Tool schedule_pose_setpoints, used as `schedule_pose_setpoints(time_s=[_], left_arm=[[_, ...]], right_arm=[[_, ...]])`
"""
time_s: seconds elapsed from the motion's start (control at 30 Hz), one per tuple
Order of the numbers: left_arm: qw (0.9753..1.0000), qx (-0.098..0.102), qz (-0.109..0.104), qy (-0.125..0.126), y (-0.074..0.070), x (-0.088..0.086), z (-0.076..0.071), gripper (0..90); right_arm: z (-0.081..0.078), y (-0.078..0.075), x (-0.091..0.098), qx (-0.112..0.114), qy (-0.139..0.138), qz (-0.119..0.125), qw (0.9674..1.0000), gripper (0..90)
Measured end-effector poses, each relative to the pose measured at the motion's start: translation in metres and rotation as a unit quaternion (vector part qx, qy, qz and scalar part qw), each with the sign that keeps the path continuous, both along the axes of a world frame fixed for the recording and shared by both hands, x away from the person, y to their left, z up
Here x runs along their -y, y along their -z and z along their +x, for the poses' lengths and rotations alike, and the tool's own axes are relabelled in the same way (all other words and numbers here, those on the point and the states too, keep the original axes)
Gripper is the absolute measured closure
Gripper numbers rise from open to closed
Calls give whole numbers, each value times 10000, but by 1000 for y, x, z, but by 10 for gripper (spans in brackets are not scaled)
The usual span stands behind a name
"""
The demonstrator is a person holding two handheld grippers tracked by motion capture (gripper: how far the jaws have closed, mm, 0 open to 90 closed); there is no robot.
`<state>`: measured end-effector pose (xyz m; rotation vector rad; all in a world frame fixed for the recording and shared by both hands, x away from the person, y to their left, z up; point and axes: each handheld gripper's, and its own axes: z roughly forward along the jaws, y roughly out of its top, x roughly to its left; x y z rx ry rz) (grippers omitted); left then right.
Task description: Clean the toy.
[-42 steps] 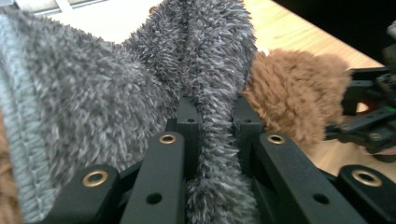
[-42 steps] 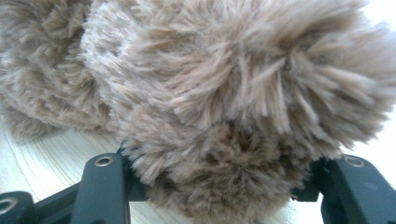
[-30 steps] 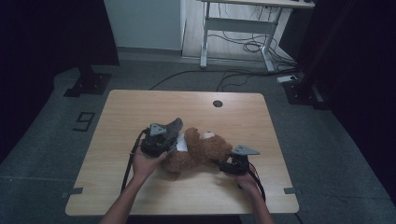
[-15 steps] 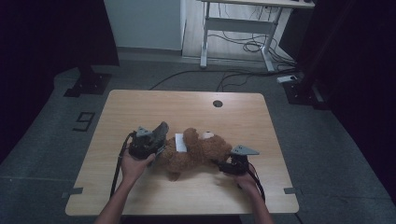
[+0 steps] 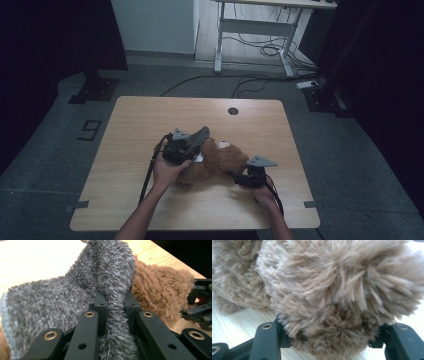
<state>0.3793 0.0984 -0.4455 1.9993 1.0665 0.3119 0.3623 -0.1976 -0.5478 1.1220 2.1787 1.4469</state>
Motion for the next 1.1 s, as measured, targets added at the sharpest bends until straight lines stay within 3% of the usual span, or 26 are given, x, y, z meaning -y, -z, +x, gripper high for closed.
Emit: schedule_pose_setpoints(time_s=[0.1,0.2,0.3,0.37,0.47,0.57,0.67,0.8,0.9,0.97,1.03,1.1], left_arm=[[10000,-16,-28,44,6,-6,-4,776],[9999,89,5,67,10,-8,-12,777],[9998,171,-72,33,14,-12,-18,778],[9997,132,-223,40,16,-15,-22,779],[9994,179,-269,94,19,-16,-30,780],[9992,226,-278,202,20,-15,-41,780],[9986,272,-308,345,23,-16,-54,780],[9974,262,-420,522,28,-21,-68,779],[9962,187,-509,681,33,-22,-76,778],[9959,272,-476,726,36,-20,-82,779],[9959,362,-431,704,38,-18,-84,779],[9962,426,-368,660,37,-16,-81,779]], right_arm=[[-1,-1,2,13,-63,1,10000,291],[0,-7,7,-241,-154,135,9995,212],[-3,-16,13,-296,-245,317,9988,179],[-7,-27,17,-198,-237,499,9983,156],[-10,-47,21,1,-159,683,9975,130],[-9,-63,19,146,-55,664,9977,121],[-2,-69,10,26,-110,392,9992,92],[1,-62,-1,-303,-422,66,9986,19],[-4,-46,-9,-628,-666,-164,9957,0],[-7,-35,-11,-761,-607,-250,9949,0],[-11,-28,-8,-748,-546,-175,9955,49],[-13,-27,-8,-591,-473,-232,9969,131]])
